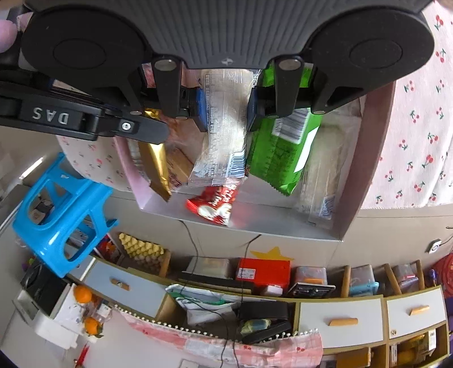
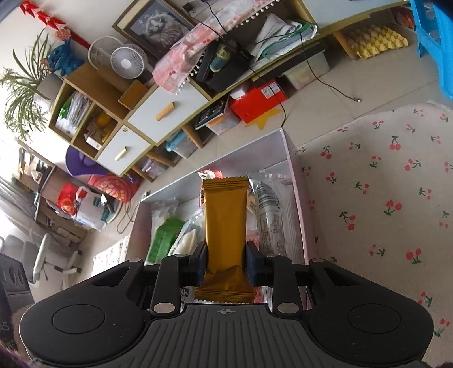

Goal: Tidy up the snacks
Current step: 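Carry the rice cake packet and gold bar into the pink box and open both tools, then move both tools back over the remaining packets beside the box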

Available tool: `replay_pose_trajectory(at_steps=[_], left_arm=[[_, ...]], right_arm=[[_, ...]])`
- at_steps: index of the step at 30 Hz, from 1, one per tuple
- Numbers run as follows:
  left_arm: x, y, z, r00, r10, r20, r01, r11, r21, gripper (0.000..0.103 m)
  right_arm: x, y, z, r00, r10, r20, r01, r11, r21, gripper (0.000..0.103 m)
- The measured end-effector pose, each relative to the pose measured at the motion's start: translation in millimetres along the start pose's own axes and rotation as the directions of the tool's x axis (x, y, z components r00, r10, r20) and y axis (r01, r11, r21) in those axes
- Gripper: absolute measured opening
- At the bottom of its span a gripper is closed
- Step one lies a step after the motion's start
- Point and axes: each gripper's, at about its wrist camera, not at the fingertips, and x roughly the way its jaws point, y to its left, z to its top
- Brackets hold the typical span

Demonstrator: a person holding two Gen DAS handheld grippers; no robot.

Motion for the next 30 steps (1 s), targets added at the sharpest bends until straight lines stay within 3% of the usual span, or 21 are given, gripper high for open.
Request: replay_pose_trajectory(at_steps=[7, 11, 22, 26, 30], left_arm=[[8.2, 0.4, 4.6, 1.000, -0.002, 0.024, 0.002, 1.000, 0.009, 0.026], [4.8, -3.7, 4.1, 0.999, 0.000, 0.038, -0.002, 0.999, 0.037, 0.029], [-20.2, -11.7, -3.1, 1.000, 0.010, 0.029, -0.012, 0.997, 0.079, 0.056], [-38.3, -13.7, -12.1, 0.999, 0.008, 0.037, -0.011, 0.997, 0.076, 0.063], [-61.2, -16.6, -22.3, 0.999, 0.014, 0.051, -0.017, 0.998, 0.066, 0.075]], right_arm=[[6.8, -0.7, 2.2, 1.000, 0.012, 0.012, -0.012, 1.000, -0.002, 0.027], [3.9, 0.3, 2.9, 0.999, 0.021, 0.032, -0.021, 1.000, -0.012, 0.032], [-28.1, 8.0, 5.4, 0.999, -0.005, 0.047, 0.006, 1.000, -0.002, 0.038], [-49.9, 18.8, 1.9, 0.998, -0.028, 0.063, 0.030, 0.999, -0.021, 0.051], [-70.1, 34.9, -10.1, 0.996, -0.069, 0.059, 0.073, 0.995, -0.071, 0.056]])
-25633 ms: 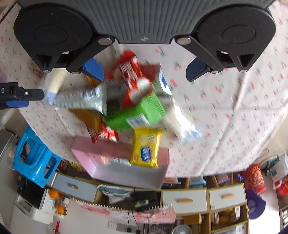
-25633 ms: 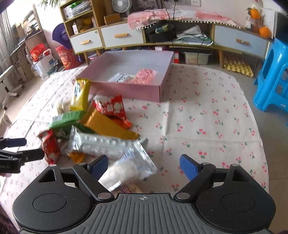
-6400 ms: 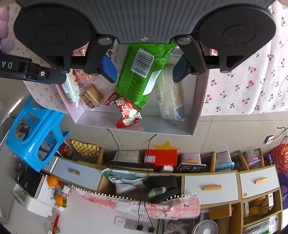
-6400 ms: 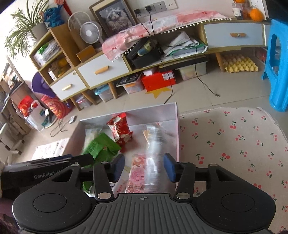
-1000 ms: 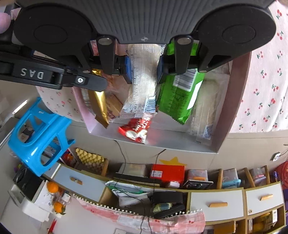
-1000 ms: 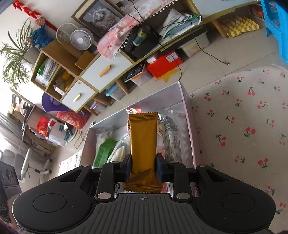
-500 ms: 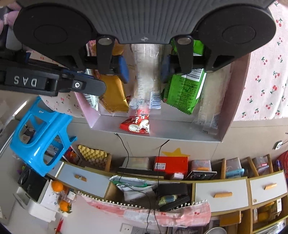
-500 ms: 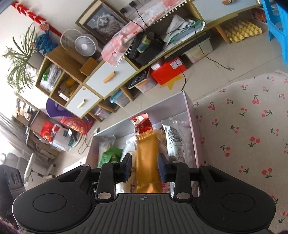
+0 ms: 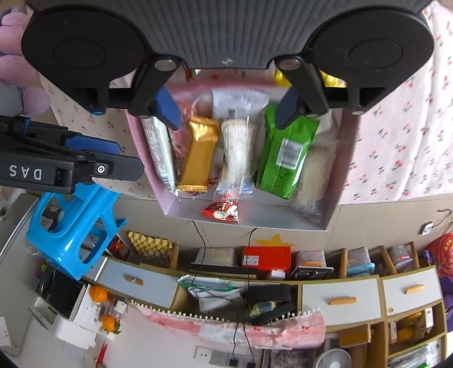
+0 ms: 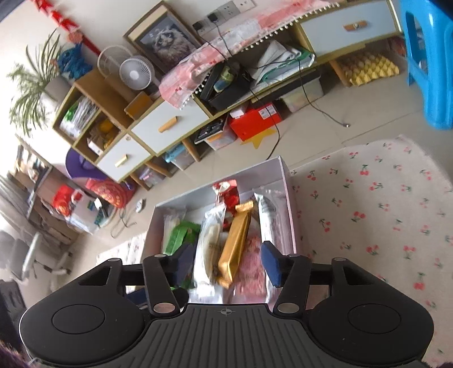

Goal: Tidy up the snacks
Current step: 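Move both tools back over the remaining packets beside the box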

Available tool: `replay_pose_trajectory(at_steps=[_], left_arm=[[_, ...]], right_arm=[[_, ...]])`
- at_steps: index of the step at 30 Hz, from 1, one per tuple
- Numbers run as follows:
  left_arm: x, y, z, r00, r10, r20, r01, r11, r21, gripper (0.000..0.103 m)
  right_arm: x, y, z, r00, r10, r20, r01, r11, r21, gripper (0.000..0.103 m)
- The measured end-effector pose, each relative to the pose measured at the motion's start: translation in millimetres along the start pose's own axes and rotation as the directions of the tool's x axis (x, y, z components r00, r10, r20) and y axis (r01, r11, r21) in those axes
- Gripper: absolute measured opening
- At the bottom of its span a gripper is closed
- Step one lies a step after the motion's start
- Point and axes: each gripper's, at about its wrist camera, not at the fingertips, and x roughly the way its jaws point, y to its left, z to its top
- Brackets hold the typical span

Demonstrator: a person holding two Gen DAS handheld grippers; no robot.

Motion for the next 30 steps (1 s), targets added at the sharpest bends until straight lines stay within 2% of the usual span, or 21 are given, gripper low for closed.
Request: replay_pose_trajectory(at_steps=[7, 12, 16, 19, 21, 26, 30], left_arm=[[-36.6, -1.1, -20.7, 1.000, -0.005, 0.005, 0.005, 1.000, -0.007, 0.090], [-56.8, 0.6, -37.1, 0.999, 0.033, 0.019, -0.033, 0.999, 0.006, 0.098], [-69.1, 3.8, -53.9, 0.999, 0.045, 0.027, -0.045, 0.999, -0.005, 0.103], [-72.2, 3.3, -66.4, 0.996, 0.083, 0.030, -0.084, 0.996, 0.028, 0.102], [-72.0, 5.0, -75.8, 0.995, 0.096, 0.031, -0.097, 0.994, 0.047, 0.102], [-64.1, 11.2, -90.7, 0.993, 0.112, 0.021, -0.114, 0.990, 0.083, 0.103], [-52.2, 14.0, -97.4, 0.995, 0.103, 0.003, -0.102, 0.984, 0.147, 0.102]], right_arm=[[-37.2, 25.0, -29.3, 1.000, -0.008, -0.020, 0.006, 0.995, -0.096, 0.070], [-58.9, 35.8, -53.3, 0.999, -0.039, -0.032, 0.034, 0.990, -0.135, 0.082], [-69.0, 46.8, -70.7, 0.996, -0.081, -0.036, 0.073, 0.980, -0.185, 0.084], [-72.9, 56.2, -84.2, 0.995, -0.100, -0.028, 0.090, 0.966, -0.242, 0.085], [-71.6, 60.7, -93.5, 0.993, -0.111, -0.031, 0.098, 0.957, -0.274, 0.091], [-63.4, 62.3, -113.0, 0.989, -0.141, -0.047, 0.117, 0.935, -0.335, 0.092], [-56.4, 58.5, -121.4, 0.983, -0.180, -0.045, 0.152, 0.919, -0.363, 0.092]])
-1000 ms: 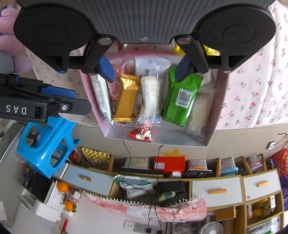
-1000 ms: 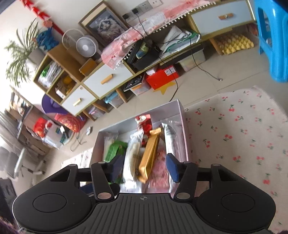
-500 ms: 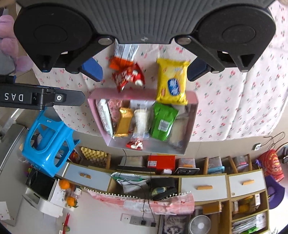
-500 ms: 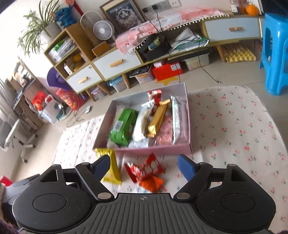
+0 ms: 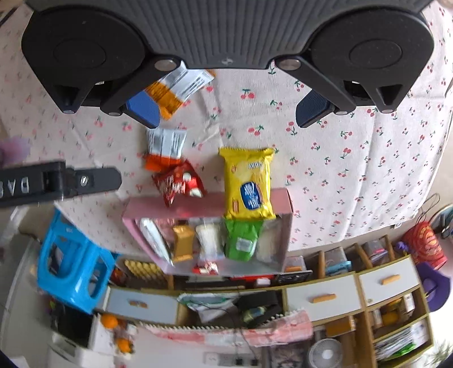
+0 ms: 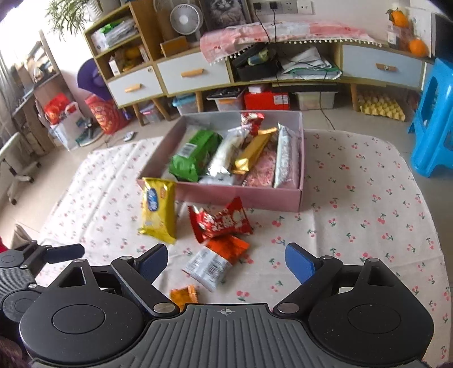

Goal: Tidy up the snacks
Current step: 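Move both tools back over the remaining packets beside the box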

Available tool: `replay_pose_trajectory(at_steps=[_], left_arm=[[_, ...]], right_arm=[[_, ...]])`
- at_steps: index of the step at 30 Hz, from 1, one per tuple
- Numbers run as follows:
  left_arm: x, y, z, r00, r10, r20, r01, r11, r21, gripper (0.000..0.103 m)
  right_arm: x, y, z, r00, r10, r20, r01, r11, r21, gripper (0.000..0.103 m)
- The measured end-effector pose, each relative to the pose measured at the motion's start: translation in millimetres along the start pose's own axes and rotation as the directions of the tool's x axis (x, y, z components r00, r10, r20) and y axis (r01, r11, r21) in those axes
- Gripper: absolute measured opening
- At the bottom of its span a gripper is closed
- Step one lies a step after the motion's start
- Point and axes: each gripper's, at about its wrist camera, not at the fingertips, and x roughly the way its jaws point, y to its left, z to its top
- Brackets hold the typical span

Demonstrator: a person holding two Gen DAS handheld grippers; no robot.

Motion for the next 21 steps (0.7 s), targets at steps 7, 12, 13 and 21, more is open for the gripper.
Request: replay_pose_trajectory(at_steps=[7, 12, 13, 21], left_arm=[[15.9, -8.9, -13.6, 0.998, -0.061, -0.020, 0.064, 0.988, 0.144, 0.101], [28.6, -15.2, -25.5, 0.984, -0.147, -0.101, 0.166, 0.962, 0.216, 0.099], [31.0, -16.9, -29.1, 0.982, -0.152, -0.111, 0.174, 0.958, 0.227, 0.097], [33.2, -32.4, -37.4, 0.982, -0.169, -0.089, 0.188, 0.934, 0.302, 0.078]], right_arm=[[18.3, -5.2, -12.8, 0.998, -0.044, -0.033, 0.042, 0.996, -0.080, 0.092], [36.5, -9.4, -25.5, 0.994, -0.080, -0.072, 0.066, 0.983, -0.172, 0.092], [42.1, -11.6, -28.3, 0.992, -0.094, -0.085, 0.077, 0.981, -0.180, 0.092], [67.1, -11.7, -42.2, 0.981, -0.149, -0.125, 0.114, 0.962, -0.247, 0.097]])
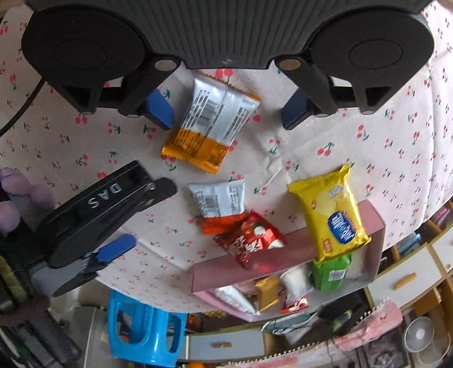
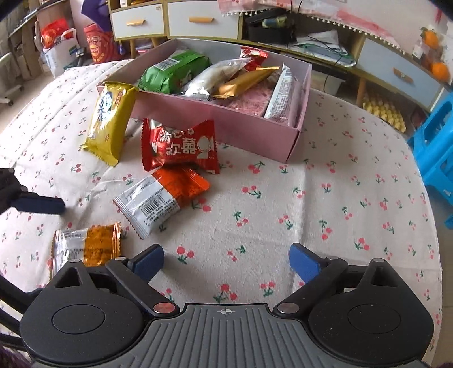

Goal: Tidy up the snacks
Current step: 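Move both tools back over the remaining packets beside the box, then grasp the orange-silver bar packet with the left tool while the right tool grasps the orange-white packet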

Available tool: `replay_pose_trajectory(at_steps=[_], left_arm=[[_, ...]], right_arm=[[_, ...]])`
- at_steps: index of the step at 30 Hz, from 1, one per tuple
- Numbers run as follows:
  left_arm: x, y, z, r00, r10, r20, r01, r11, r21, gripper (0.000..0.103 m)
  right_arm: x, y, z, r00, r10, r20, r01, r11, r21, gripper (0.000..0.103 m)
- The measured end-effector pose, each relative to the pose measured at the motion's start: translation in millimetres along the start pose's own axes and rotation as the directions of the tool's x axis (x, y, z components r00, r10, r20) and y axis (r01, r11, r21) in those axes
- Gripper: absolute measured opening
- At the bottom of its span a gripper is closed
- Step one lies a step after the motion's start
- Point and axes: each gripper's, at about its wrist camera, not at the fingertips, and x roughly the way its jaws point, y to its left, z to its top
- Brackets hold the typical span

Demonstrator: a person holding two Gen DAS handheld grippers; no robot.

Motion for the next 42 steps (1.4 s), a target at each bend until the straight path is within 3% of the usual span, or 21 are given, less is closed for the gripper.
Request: replay_pose_trajectory(at_steps=[5, 10, 17, 25, 34, 42], left_arm=[[-1.0, 2.5, 2.7, 0.999, -0.032, 0.014, 0.032, 0.999, -0.007, 0.044], [1.4, 6.0, 4.8, 1.000, -0.016, 0.010, 0.016, 0.999, -0.038, 0.038], [-4.2, 21.5, -0.9, 0.998, 0.064, -0.008, -0.065, 0.990, -0.127, 0.037], [-11.7, 40.2, -11.3, 0.988, 0.153, -0.017, -0.153, 0.960, -0.234, 0.038], [-13.7, 43.3, -14.6, 0.988, 0.157, -0.016, -0.156, 0.960, -0.233, 0.046], [-12.8, 50.6, -13.9, 0.991, 0.132, -0.011, -0.130, 0.950, -0.283, 0.051]], right_arm=[[0.9, 4.0, 6.8, 0.999, 0.048, 0.001, -0.048, 0.998, 0.043, 0.097], [2.4, 10.5, 18.3, 0.996, 0.085, 0.027, -0.088, 0.990, 0.111, 0.097], [3.4, 19.7, 29.3, 0.992, 0.073, 0.105, -0.093, 0.976, 0.196, 0.097], [23.1, 34.9, 32.6, 0.994, -0.017, 0.111, -0.006, 0.979, 0.204, 0.097], [14.1, 21.8, 16.8, 0.993, -0.047, 0.108, 0.038, 0.996, 0.085, 0.096], [3.3, 6.9, 12.1, 0.995, -0.014, 0.099, 0.003, 0.993, 0.115, 0.096]])
